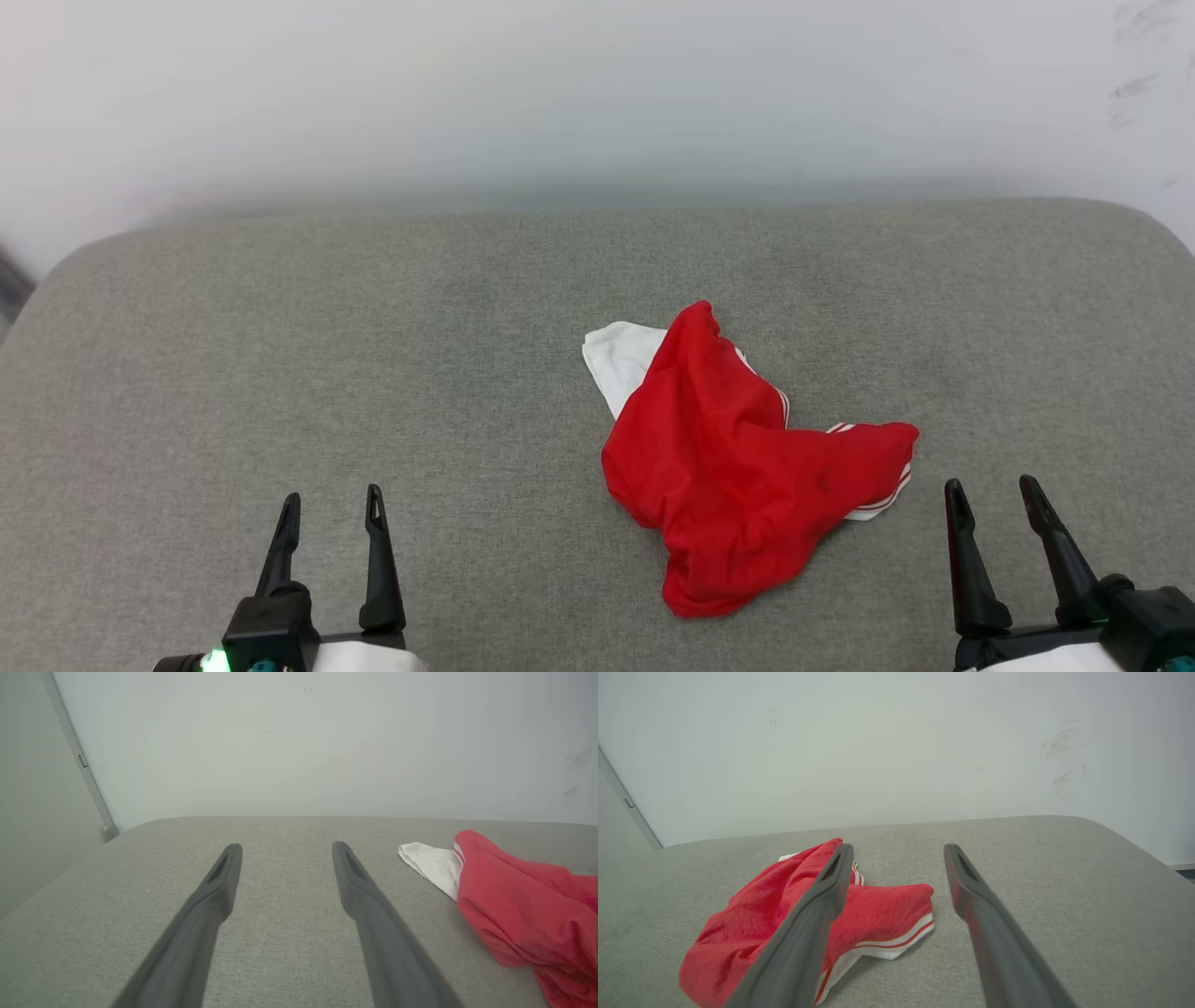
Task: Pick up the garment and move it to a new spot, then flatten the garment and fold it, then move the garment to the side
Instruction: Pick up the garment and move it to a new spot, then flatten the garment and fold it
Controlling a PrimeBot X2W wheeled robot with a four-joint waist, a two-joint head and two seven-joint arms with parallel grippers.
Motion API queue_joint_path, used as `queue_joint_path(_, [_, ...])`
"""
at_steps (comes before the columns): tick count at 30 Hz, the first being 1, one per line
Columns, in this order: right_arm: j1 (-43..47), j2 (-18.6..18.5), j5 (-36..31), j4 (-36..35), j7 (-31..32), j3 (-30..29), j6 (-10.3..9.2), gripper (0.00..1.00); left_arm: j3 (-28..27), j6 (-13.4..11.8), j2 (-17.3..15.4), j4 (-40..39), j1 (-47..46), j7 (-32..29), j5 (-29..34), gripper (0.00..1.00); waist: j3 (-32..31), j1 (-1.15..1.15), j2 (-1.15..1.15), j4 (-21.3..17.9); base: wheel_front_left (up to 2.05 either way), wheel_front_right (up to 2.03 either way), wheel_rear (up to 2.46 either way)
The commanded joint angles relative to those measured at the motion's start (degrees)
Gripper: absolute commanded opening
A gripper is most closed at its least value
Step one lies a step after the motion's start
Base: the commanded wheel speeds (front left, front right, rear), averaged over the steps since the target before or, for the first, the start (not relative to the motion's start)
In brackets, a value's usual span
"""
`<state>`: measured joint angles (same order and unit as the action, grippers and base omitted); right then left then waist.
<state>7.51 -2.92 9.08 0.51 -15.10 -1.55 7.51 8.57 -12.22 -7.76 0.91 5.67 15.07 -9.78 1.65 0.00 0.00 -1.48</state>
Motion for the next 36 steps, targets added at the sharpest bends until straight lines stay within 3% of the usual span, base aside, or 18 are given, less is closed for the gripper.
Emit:
queue_joint_path(1, [0.70,0.08,0.60,-0.23,-0.10,0.06,-0.04,1.00,-0.63,0.51,0.48,-0.38,0.78,0.15,0.58,1.00,-0.22,0.00,0.00,0.06,0.00,0.00,0.00])
queue_joint_path(19, [-0.17,0.08,0.14,-0.71,-0.10,0.43,-0.04,1.00,-3.43,6.24,2.96,2.06,-1.24,0.15,4.09,1.00,0.15,0.00,0.00,0.29,0.00,0.00,0.00])
queue_joint_path(36, [-6.09,0.08,-0.50,-3.72,-0.10,1.07,-0.04,1.00,-1.42,16.24,-2.25,18.76,-38.27,-1.44,5.29,1.00,9.03,0.00,0.00,-1.08,0.00,0.00,0.00])
